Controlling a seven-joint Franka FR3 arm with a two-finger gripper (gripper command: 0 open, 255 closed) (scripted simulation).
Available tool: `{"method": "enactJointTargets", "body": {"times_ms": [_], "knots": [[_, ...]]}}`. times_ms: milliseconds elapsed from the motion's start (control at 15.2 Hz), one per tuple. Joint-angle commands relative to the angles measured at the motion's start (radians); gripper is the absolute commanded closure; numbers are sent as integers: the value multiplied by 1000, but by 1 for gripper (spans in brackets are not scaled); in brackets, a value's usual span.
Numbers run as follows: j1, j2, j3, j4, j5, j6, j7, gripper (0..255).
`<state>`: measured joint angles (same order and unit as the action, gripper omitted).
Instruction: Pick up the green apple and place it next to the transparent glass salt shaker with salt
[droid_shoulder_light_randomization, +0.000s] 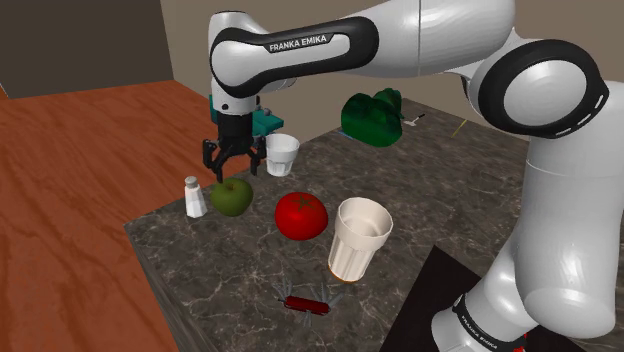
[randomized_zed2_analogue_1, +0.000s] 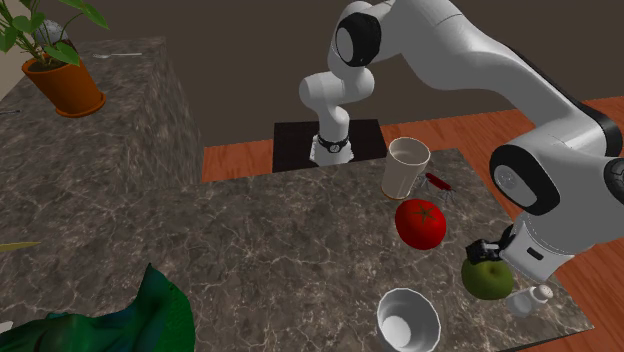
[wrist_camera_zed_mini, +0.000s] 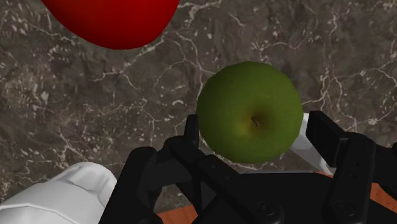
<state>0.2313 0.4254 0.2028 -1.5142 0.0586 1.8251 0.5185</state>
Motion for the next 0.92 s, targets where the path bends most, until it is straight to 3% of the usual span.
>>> {"method": "enactJointTargets", "body": {"times_ms": [0, 330, 858], "knots": [[0, 0, 0, 0, 0, 0, 0, 0], [-3, 4, -2, 133, -2, -129, 3, 0], [-3, 4, -2, 133, -2, -129, 3, 0]]}}
